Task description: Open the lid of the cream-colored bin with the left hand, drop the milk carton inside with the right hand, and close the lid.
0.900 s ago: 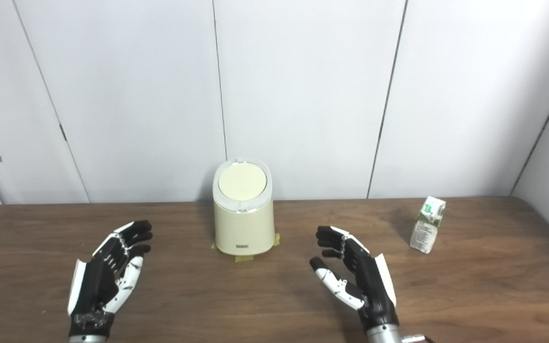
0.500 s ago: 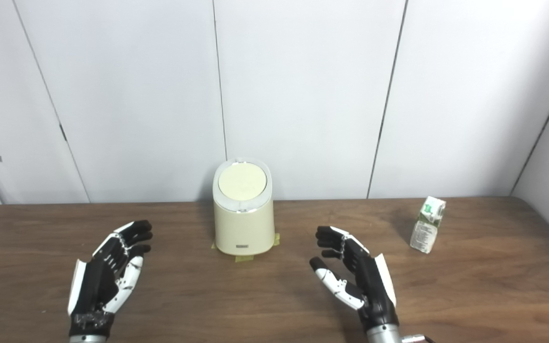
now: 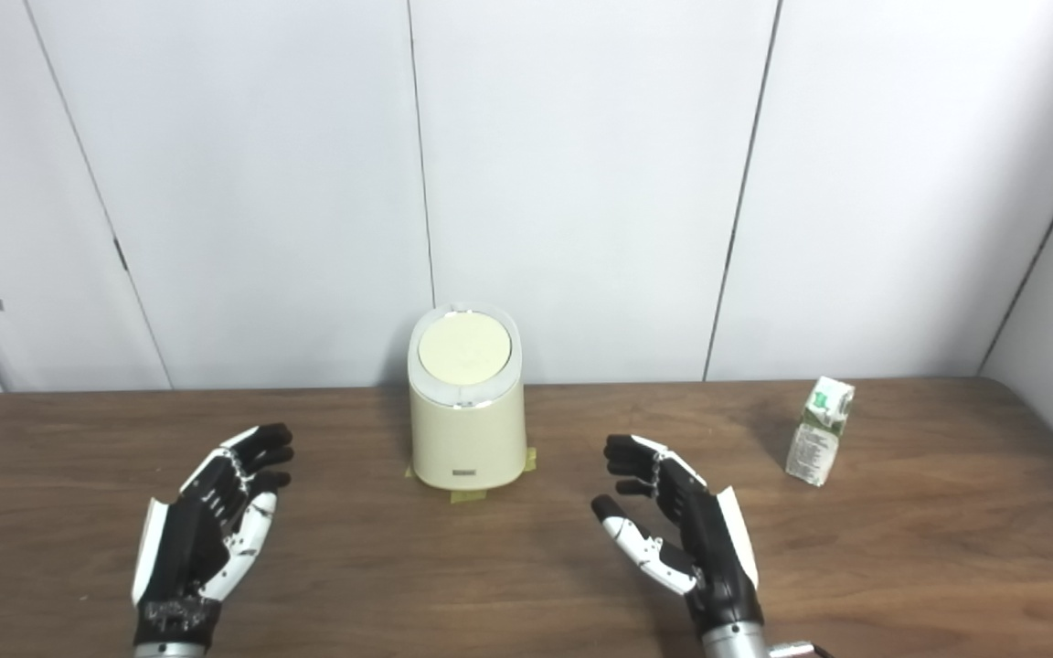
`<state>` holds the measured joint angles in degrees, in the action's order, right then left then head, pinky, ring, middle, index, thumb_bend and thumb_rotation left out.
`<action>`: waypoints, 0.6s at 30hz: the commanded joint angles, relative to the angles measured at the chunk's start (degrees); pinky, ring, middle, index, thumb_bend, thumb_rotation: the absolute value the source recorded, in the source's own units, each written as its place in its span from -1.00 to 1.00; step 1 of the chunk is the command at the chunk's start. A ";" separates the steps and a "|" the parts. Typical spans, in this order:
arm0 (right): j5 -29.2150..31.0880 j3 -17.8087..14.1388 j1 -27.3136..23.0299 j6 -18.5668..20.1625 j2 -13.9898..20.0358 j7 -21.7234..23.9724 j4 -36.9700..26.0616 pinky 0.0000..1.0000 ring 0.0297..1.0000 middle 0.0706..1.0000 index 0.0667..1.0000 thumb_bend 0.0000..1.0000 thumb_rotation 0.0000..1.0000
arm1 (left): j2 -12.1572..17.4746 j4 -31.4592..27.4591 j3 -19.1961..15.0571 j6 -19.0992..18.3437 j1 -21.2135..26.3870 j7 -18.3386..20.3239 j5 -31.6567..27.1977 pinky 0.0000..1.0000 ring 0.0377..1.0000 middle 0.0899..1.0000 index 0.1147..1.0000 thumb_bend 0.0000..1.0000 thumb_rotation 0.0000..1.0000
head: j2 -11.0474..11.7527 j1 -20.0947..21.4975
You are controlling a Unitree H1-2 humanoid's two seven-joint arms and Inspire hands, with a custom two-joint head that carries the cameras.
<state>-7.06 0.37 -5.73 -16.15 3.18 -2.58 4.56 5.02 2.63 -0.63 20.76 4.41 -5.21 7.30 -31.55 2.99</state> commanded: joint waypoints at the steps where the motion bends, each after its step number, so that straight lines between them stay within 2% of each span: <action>1: -0.46 0.18 1.49 -2.31 -0.49 -0.75 1.59 0.31 0.44 0.44 0.40 -0.52 -0.26 | -0.02 -0.45 0.60 -0.57 -2.31 0.15 2.10 0.39 0.54 0.55 0.51 -0.44 -0.10 | -0.04 0.07; 3: -0.92 0.29 1.49 -2.14 -0.33 -0.80 1.44 0.31 0.44 0.44 0.40 -0.53 -0.25 | -0.09 -3.12 0.54 -2.36 -1.71 -0.05 3.90 0.40 0.54 0.55 0.51 -0.39 -0.12 | -0.10 0.11; 6: -0.79 0.51 1.52 -2.25 -0.10 -0.58 1.39 0.31 0.45 0.44 0.40 -0.55 -0.32 | 0.08 -5.20 0.32 -2.57 0.52 -0.73 6.80 0.39 0.54 0.56 0.53 -0.27 -0.04 | -0.10 0.11; 8: -0.60 0.60 1.51 -1.96 -0.05 -0.39 1.29 0.32 0.45 0.45 0.40 -0.56 -0.35 | -0.12 -6.46 0.00 -4.01 2.52 -1.21 8.81 0.39 0.54 0.56 0.53 -0.19 0.01 | -0.10 0.04; 10: -0.55 0.65 1.56 -1.71 -0.10 -0.40 1.23 0.33 0.46 0.45 0.40 -0.55 -0.38 | -0.30 -7.59 -0.22 -5.74 4.52 -1.27 9.99 0.45 0.61 0.62 0.60 -0.07 0.11 | -0.12 0.07; 15: -0.84 0.92 1.61 -1.93 -0.10 -0.48 1.23 0.34 0.47 0.46 0.40 -0.56 -0.42 | -1.12 -9.77 -0.10 -11.89 9.57 -0.69 10.75 0.59 0.77 0.80 0.80 0.12 0.13 | -0.36 0.33; 18: -1.78 1.05 1.72 -0.70 -0.17 -0.86 0.59 0.33 0.46 0.45 0.40 -0.56 -0.39 | -1.83 -10.40 0.23 -15.83 13.25 -0.45 11.03 0.81 0.93 0.93 0.95 0.22 0.10 | -0.40 0.32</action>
<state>-7.59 0.98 -5.72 -15.98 3.34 -2.97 4.00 3.55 -5.98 -0.73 5.95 14.81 -5.75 17.97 -31.90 3.25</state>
